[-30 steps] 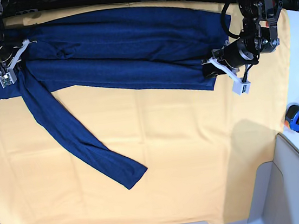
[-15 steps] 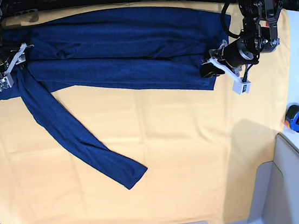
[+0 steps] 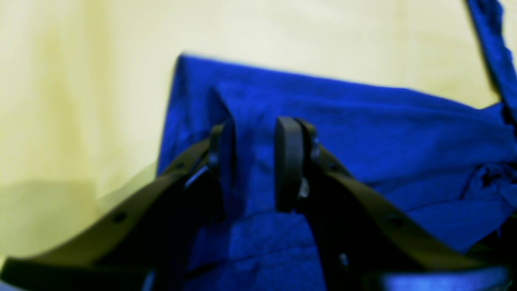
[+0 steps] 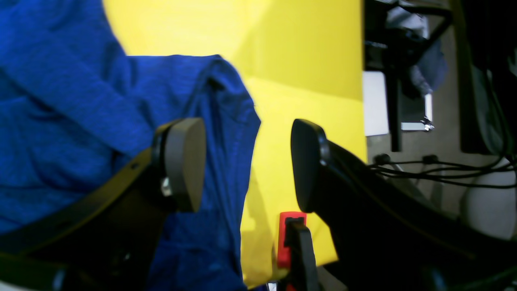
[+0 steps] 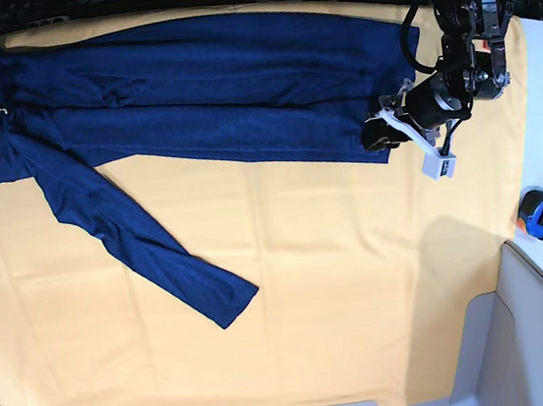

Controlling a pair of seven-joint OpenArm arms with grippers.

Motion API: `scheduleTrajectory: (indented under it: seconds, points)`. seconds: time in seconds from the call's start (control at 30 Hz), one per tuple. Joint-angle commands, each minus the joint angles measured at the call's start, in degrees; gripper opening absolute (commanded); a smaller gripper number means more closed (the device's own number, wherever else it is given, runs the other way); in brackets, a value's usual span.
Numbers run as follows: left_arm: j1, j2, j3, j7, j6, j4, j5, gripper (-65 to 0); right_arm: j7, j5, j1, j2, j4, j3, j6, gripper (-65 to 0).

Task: Fold the T-shirt properly
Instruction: 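Open the right gripper and release the hem, then move the right gripper to the sleeve and grasp it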

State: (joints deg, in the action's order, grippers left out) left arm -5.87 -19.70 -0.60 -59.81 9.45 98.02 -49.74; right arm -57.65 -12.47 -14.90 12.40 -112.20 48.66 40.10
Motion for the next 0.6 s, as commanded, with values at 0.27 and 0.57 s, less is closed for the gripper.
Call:
scheduleTrajectory:
  seconds: [0.27,0.57]
  points:
    - [0.8,-0.6,0.5,1.4,0.2,3.7,-0.5,-47.7,0.9,-0.2,11.3,-4.2,-0.5,-1.9,-0.1,-31.2]
    - [0.9,-0.5,0.6,1.4,0.2,3.7,-0.5,-47.6,-5.6,-0.5,24.3,-3.2,14.1,-12.7,-0.1,-23.0]
